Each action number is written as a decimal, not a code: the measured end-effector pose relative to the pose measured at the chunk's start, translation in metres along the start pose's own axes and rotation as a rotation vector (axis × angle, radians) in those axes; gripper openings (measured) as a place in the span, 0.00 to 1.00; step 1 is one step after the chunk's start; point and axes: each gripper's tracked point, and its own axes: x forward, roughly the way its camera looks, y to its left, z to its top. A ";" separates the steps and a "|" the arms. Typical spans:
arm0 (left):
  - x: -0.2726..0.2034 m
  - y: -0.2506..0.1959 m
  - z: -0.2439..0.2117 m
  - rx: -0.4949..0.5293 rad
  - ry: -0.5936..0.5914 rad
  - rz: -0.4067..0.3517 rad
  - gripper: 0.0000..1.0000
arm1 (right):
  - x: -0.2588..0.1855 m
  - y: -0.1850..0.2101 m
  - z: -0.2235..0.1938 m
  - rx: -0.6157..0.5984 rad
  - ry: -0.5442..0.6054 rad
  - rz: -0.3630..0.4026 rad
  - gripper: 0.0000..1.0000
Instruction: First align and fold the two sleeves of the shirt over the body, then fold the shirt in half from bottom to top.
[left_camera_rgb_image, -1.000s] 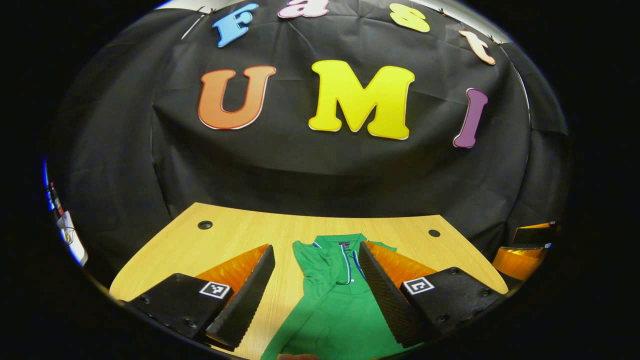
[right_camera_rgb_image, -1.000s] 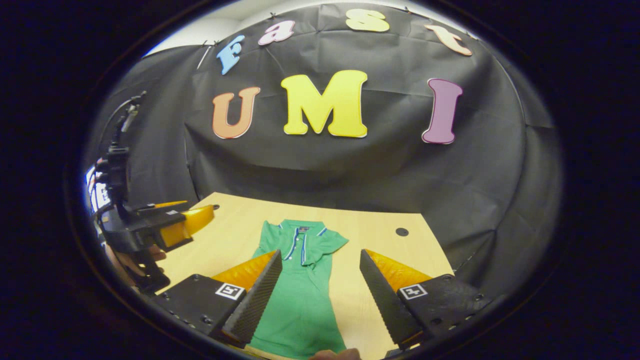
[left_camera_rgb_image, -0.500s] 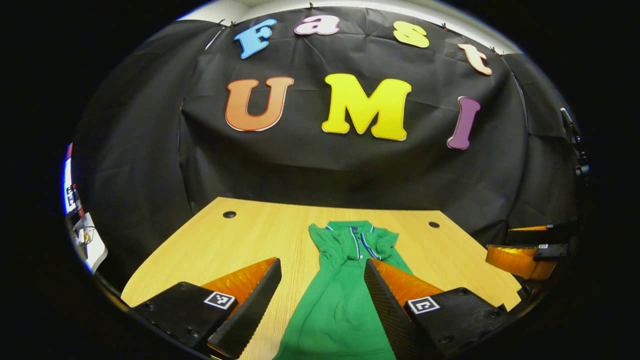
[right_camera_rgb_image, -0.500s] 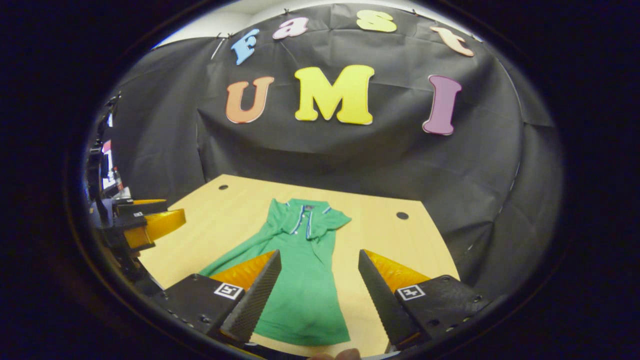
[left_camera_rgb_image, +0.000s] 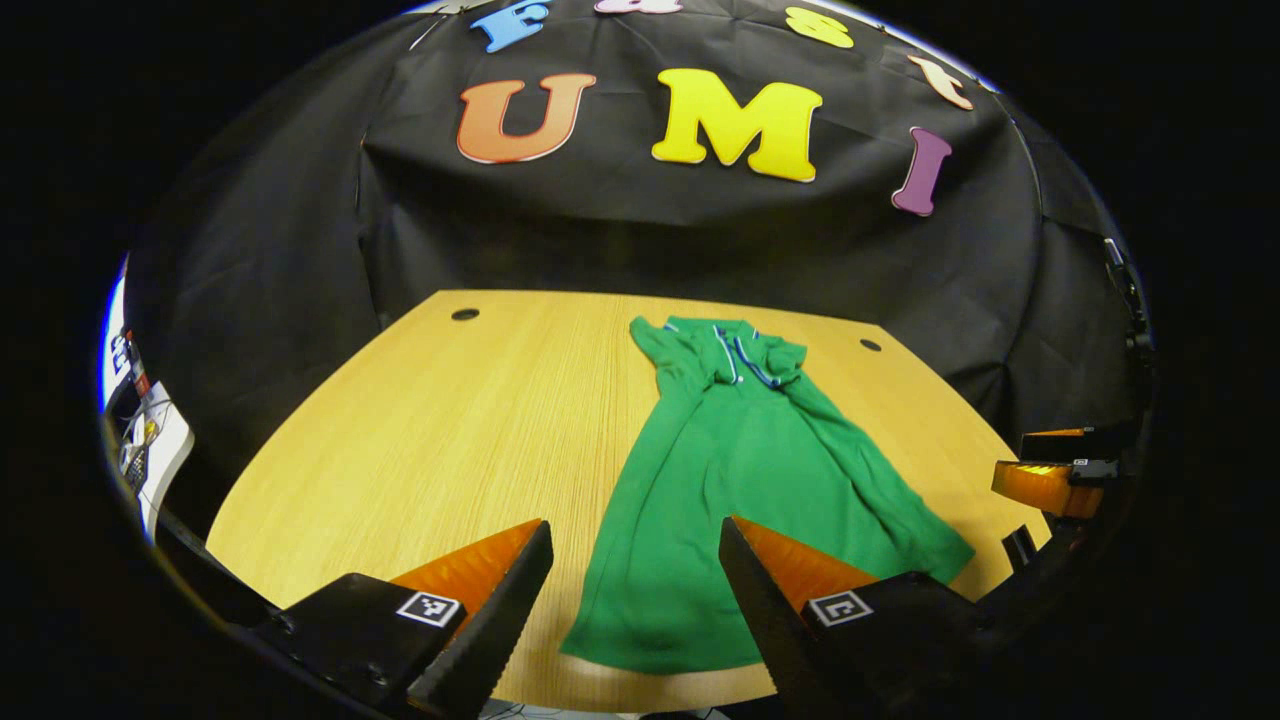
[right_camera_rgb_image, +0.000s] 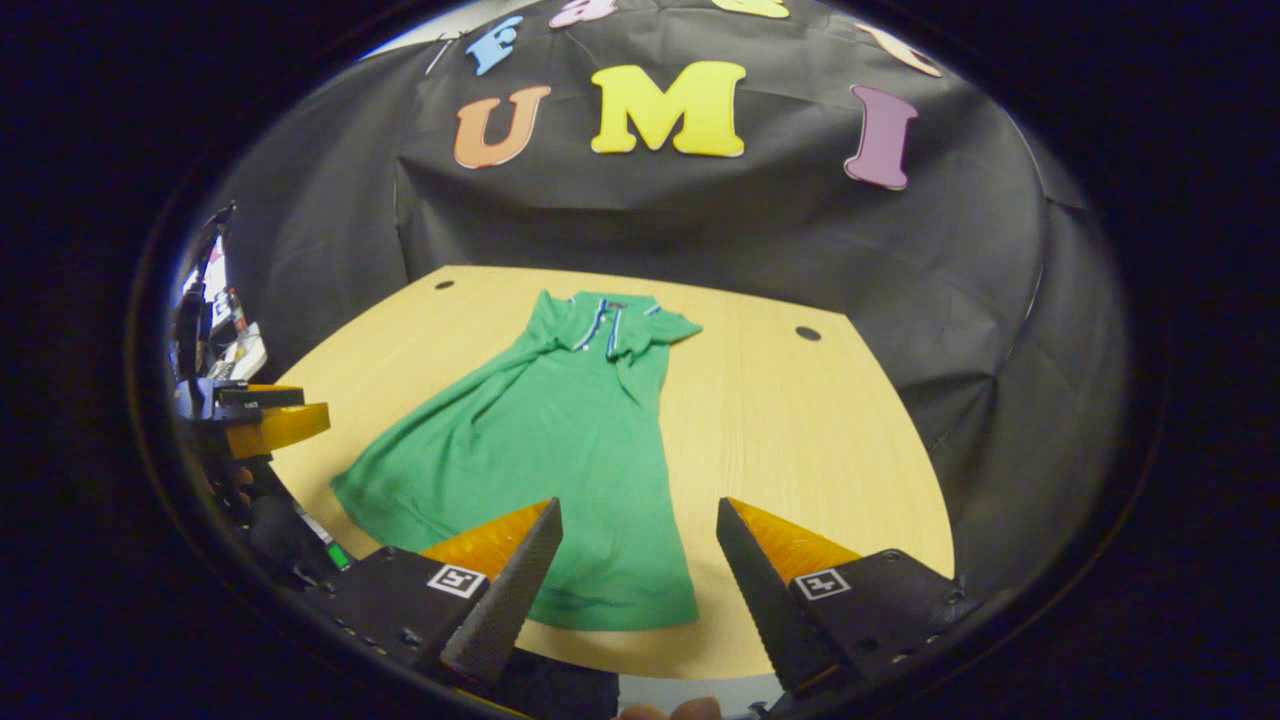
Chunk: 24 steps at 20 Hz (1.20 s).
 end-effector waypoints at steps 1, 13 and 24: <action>0.001 0.002 -0.012 -0.006 0.010 -0.002 1.00 | 0.004 -0.001 -0.012 0.001 0.015 -0.001 0.96; 0.032 0.018 -0.081 0.069 0.076 -0.037 1.00 | 0.068 -0.014 -0.086 -0.051 0.091 -0.001 0.96; 0.033 0.011 -0.092 0.103 0.107 -0.026 0.75 | 0.061 0.016 -0.102 0.089 0.129 0.067 0.28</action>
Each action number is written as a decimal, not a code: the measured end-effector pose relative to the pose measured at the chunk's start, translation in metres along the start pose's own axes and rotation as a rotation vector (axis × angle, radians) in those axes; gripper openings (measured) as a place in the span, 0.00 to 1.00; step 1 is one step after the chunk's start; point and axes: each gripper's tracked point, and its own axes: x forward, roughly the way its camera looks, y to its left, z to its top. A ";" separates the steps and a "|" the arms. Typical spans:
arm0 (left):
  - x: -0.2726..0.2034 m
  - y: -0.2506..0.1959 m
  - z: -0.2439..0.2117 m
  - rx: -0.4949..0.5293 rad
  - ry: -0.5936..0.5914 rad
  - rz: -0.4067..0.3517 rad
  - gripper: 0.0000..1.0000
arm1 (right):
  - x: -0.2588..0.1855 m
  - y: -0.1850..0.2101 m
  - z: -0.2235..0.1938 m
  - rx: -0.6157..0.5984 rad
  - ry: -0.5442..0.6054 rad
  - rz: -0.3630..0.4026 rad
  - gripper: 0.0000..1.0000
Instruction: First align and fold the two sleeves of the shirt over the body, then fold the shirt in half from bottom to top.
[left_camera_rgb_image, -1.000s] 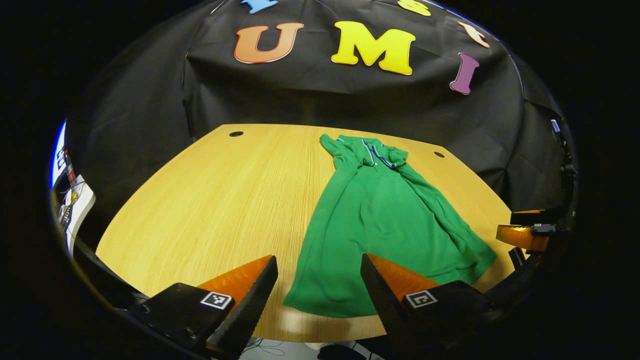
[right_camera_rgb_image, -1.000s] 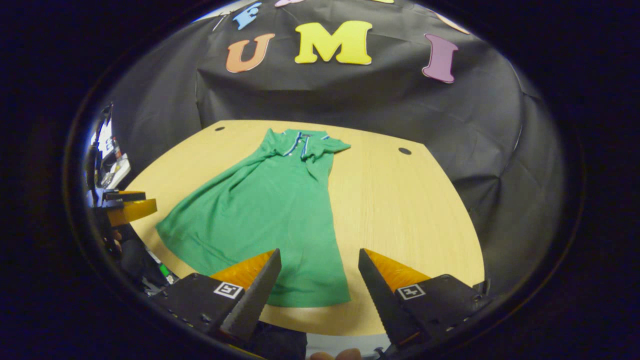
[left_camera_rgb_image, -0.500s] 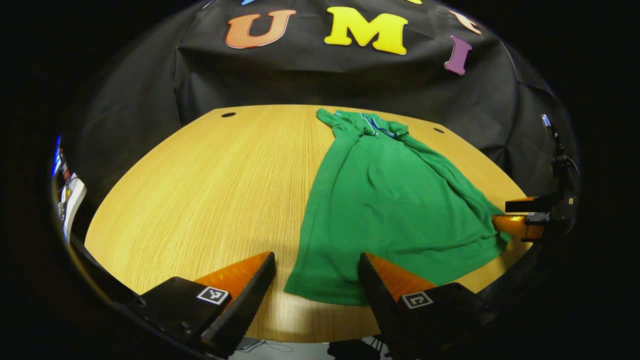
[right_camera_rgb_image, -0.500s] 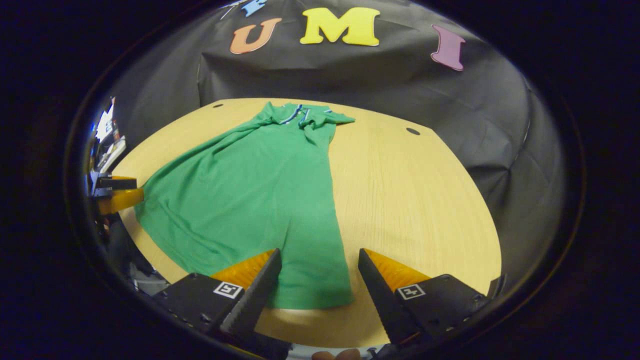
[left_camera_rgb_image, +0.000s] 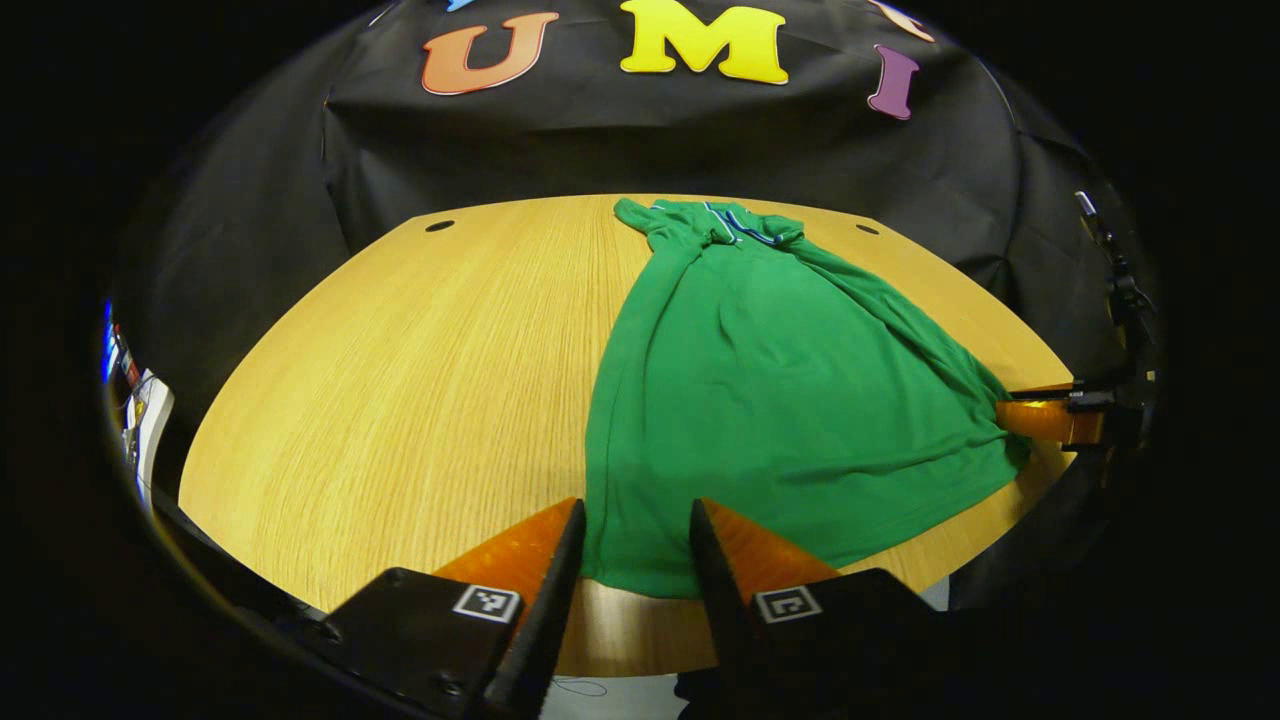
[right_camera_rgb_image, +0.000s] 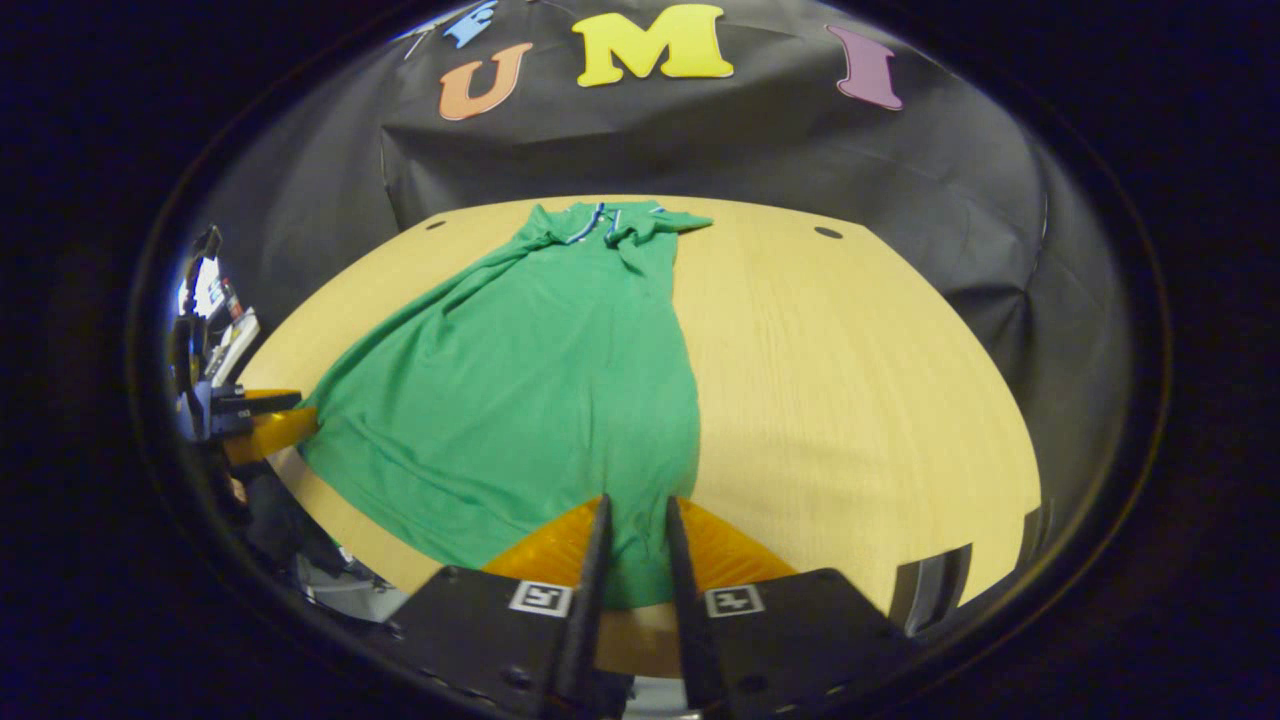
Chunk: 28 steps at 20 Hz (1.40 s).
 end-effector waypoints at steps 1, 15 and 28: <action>-0.002 0.003 0.002 -0.025 0.000 0.011 0.64 | -0.001 0.002 -0.001 0.019 0.012 0.007 0.13; -0.022 -0.011 0.055 -0.086 -0.025 -0.079 0.06 | -0.035 0.010 0.058 0.098 -0.018 0.038 0.00; -0.019 -0.012 0.186 -0.080 -0.191 -0.073 0.06 | -0.041 -0.009 0.172 0.130 -0.143 0.043 0.00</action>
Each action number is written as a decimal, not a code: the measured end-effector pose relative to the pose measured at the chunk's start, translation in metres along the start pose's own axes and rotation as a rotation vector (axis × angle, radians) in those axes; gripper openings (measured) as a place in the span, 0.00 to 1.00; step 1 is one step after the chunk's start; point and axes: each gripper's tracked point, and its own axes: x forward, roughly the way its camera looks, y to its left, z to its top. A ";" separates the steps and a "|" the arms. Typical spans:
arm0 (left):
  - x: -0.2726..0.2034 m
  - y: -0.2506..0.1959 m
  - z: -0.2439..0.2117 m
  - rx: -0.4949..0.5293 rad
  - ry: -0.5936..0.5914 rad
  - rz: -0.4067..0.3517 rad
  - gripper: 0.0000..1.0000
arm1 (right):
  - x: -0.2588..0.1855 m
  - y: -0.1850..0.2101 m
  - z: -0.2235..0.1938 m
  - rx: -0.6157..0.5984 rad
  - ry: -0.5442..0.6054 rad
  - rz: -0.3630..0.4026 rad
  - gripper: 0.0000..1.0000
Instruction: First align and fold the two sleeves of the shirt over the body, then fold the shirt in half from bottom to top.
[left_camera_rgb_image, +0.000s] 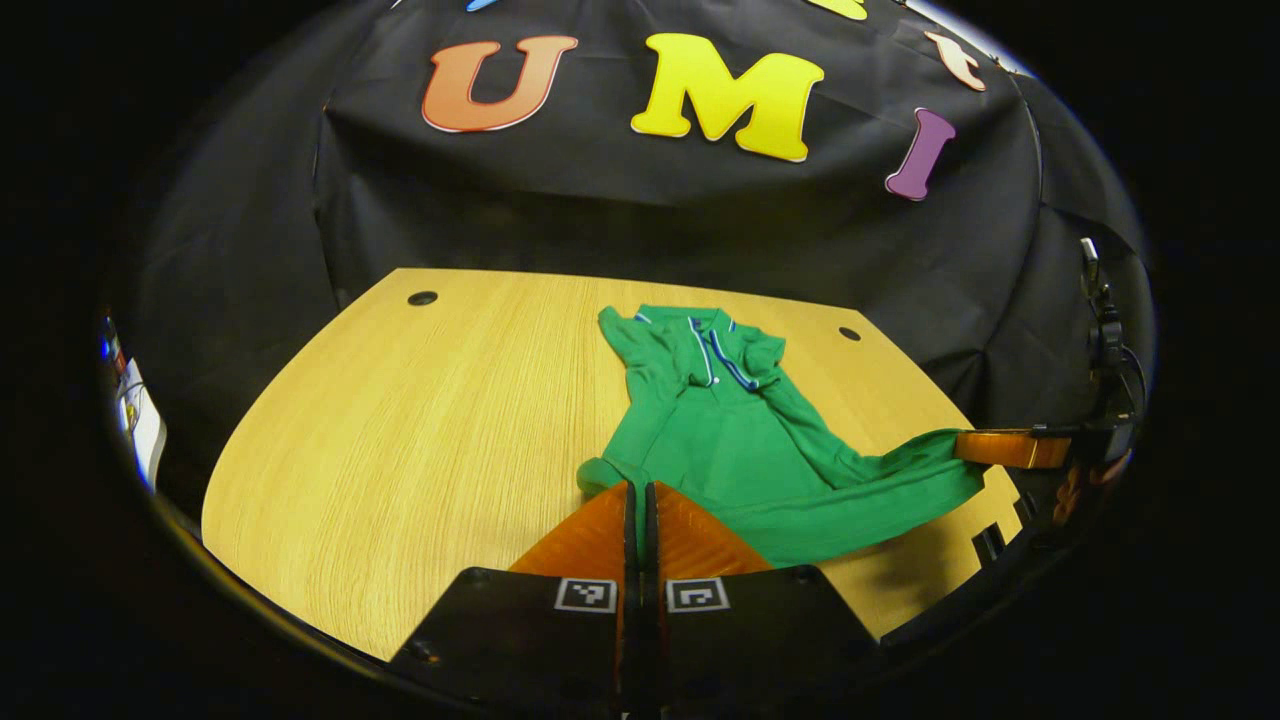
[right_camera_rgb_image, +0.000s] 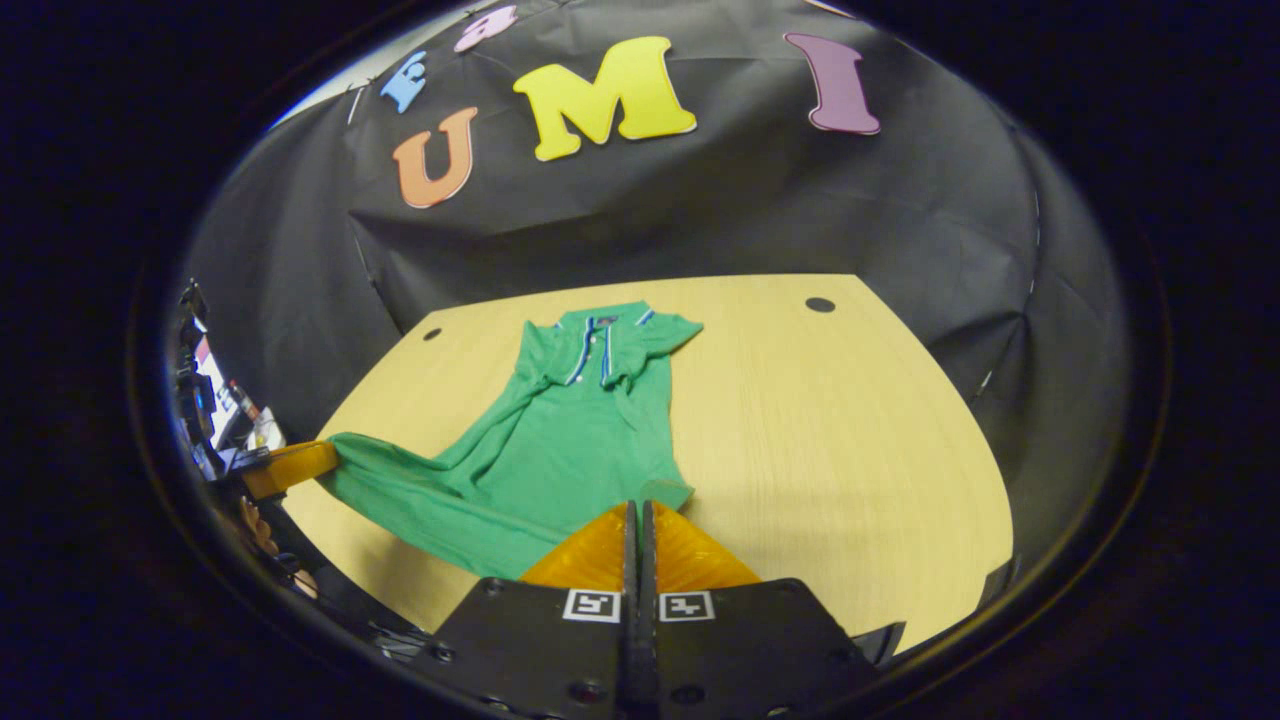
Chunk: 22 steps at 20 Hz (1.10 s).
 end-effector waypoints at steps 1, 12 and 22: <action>0.002 -0.001 0.010 0.007 -0.013 -0.001 0.05 | 0.003 0.000 0.012 0.001 -0.014 0.003 0.00; 0.061 -0.005 0.101 -0.005 -0.081 -0.005 0.06 | 0.048 -0.007 0.119 0.035 -0.109 0.011 0.00; 0.159 0.015 0.188 -0.023 -0.136 0.017 0.06 | 0.137 0.005 0.228 0.013 -0.150 0.042 0.00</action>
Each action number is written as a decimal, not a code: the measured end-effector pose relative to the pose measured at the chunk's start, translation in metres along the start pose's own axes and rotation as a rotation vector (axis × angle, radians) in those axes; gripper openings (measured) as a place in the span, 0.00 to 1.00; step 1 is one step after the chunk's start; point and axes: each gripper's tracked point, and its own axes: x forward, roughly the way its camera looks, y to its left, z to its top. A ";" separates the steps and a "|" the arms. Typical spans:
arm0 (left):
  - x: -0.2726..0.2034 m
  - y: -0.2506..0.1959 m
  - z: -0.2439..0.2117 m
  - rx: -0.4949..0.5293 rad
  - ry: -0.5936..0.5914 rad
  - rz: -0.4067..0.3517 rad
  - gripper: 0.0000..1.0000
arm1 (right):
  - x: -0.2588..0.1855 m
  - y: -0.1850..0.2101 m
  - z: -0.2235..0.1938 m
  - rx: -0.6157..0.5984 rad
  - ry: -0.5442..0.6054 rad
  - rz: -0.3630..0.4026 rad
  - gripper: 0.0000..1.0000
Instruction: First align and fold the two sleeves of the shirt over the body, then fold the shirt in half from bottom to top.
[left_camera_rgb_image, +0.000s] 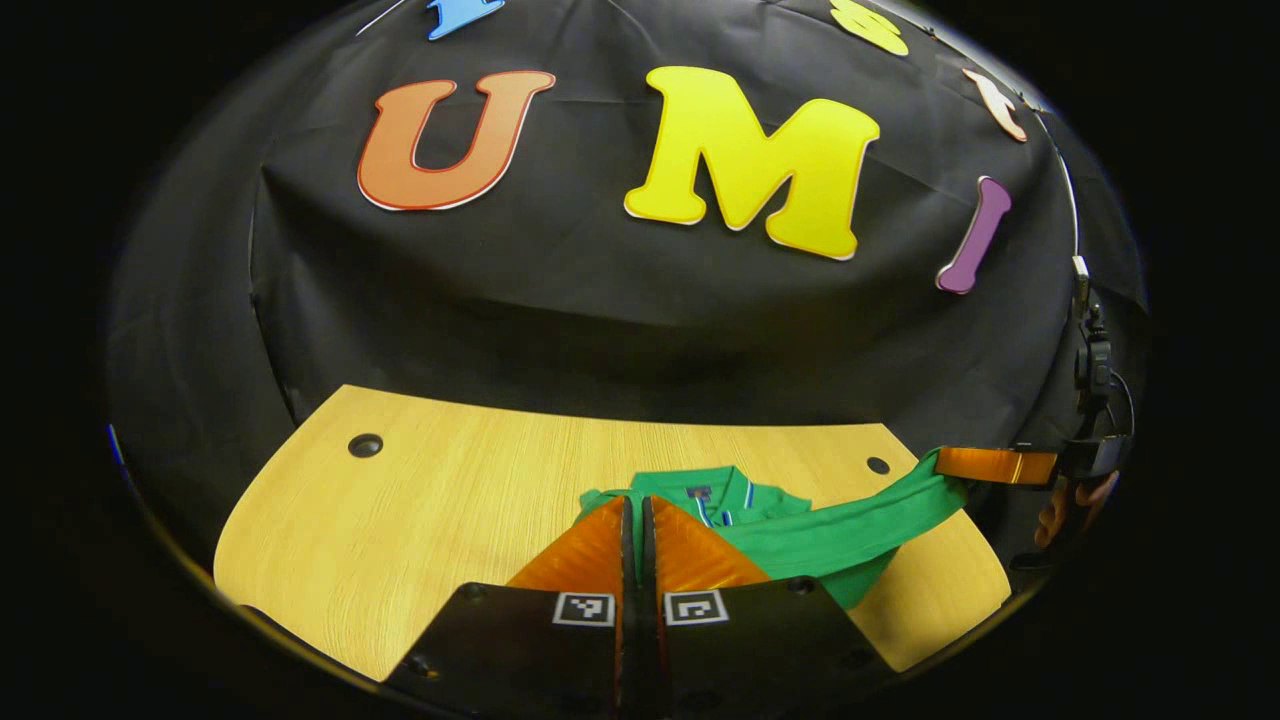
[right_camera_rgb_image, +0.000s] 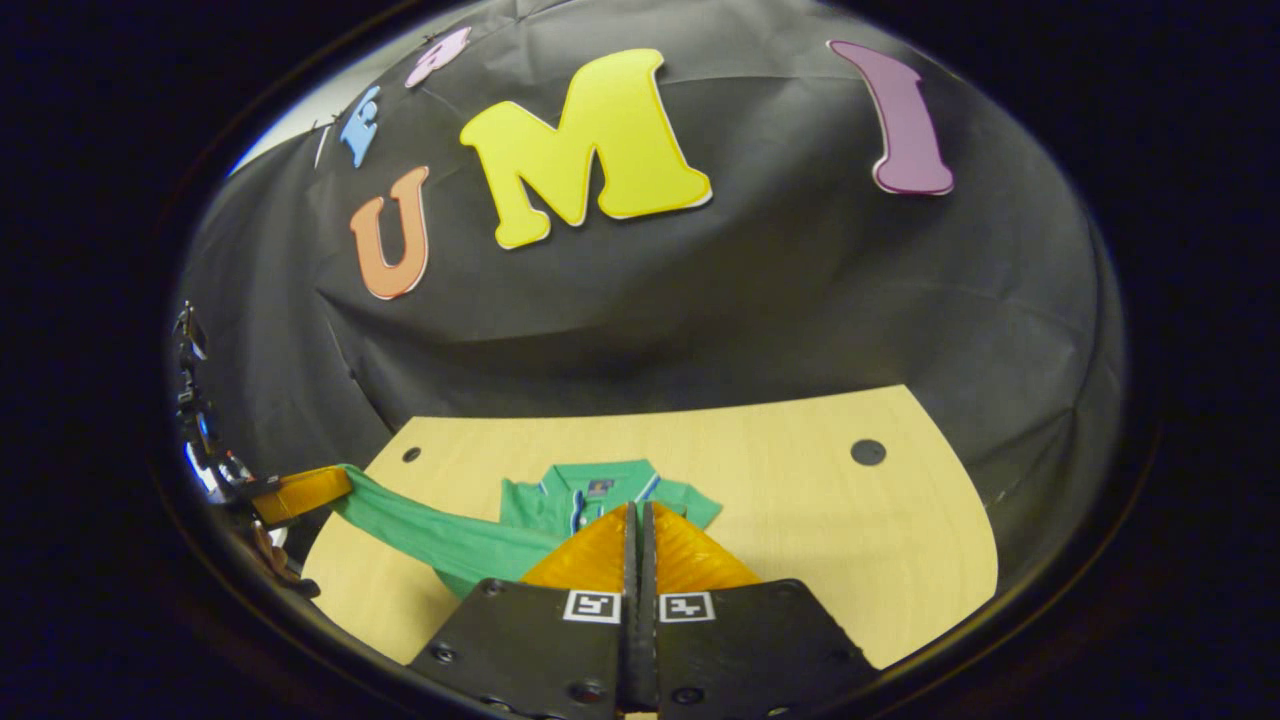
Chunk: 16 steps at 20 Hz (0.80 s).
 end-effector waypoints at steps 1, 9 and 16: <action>0.011 0.002 0.007 -0.007 -0.013 0.003 0.06 | 0.012 0.000 0.007 -0.001 -0.001 0.003 0.00; 0.098 0.010 0.022 -0.005 -0.024 0.015 0.06 | 0.101 -0.016 0.048 0.005 -0.027 -0.010 0.00; 0.155 0.022 -0.024 -0.020 0.050 0.037 0.06 | 0.157 -0.030 0.009 -0.035 0.038 -0.027 0.00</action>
